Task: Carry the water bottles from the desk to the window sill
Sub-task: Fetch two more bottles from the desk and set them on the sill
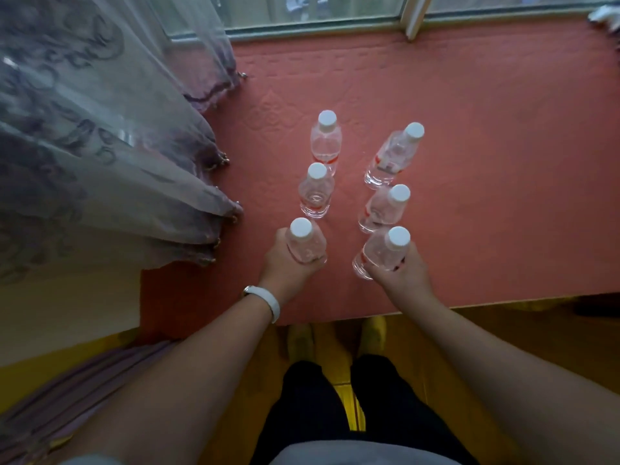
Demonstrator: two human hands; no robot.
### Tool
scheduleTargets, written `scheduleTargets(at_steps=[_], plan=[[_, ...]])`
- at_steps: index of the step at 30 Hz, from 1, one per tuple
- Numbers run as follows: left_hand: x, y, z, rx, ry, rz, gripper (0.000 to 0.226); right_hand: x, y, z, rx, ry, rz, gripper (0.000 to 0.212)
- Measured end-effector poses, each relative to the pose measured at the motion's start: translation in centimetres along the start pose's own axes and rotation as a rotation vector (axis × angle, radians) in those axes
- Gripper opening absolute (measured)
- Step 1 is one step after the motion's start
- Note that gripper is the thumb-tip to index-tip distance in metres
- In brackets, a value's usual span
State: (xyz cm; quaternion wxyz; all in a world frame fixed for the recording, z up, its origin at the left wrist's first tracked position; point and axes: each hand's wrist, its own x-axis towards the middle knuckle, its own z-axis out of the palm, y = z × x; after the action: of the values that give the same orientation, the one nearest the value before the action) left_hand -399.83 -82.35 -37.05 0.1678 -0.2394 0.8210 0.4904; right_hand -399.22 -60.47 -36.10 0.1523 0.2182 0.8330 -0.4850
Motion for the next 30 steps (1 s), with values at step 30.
scheduleTargets(at_steps=[30], plan=[[-1.8, 2.4, -0.8, 0.142, -0.225, -0.123, 0.071, -0.7, 0.6, -4.1, -0.152, -0.176, 0.114, 0.057]])
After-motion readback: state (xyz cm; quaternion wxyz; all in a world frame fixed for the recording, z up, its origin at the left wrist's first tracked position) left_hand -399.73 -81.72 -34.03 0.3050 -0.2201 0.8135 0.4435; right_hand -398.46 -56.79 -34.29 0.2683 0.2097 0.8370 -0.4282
